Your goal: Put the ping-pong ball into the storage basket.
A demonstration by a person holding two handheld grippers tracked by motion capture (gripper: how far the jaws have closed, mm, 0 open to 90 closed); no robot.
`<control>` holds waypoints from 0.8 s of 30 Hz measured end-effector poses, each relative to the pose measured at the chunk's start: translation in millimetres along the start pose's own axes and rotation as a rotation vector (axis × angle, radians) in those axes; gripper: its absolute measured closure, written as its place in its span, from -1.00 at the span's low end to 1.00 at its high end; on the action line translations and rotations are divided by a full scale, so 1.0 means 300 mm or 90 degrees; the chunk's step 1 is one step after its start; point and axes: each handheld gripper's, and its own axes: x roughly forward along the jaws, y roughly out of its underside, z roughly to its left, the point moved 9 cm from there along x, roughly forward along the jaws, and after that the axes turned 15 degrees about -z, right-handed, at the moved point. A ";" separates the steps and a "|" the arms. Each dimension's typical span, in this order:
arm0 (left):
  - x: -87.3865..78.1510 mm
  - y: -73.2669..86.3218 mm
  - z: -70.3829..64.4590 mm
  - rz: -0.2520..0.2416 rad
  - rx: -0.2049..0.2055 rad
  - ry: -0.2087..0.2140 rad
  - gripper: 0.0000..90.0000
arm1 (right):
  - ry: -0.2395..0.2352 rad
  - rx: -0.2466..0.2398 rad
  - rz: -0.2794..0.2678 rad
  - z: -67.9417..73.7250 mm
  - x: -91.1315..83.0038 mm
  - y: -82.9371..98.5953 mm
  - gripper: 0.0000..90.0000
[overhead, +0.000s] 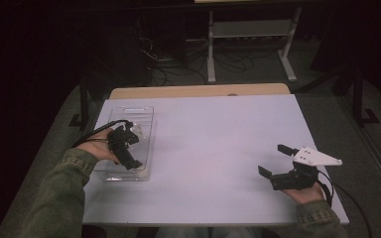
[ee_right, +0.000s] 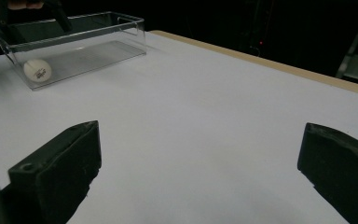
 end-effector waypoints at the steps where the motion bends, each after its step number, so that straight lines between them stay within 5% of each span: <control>1: -0.003 -0.002 0.003 -0.004 -0.003 -0.004 -0.96 | 0.000 0.000 0.000 0.000 0.000 0.000 -1.00; 24: -0.080 0.001 -0.009 -0.131 -0.071 -0.048 -1.00 | 0.005 -0.004 -0.005 -0.001 -0.004 -0.006 -1.00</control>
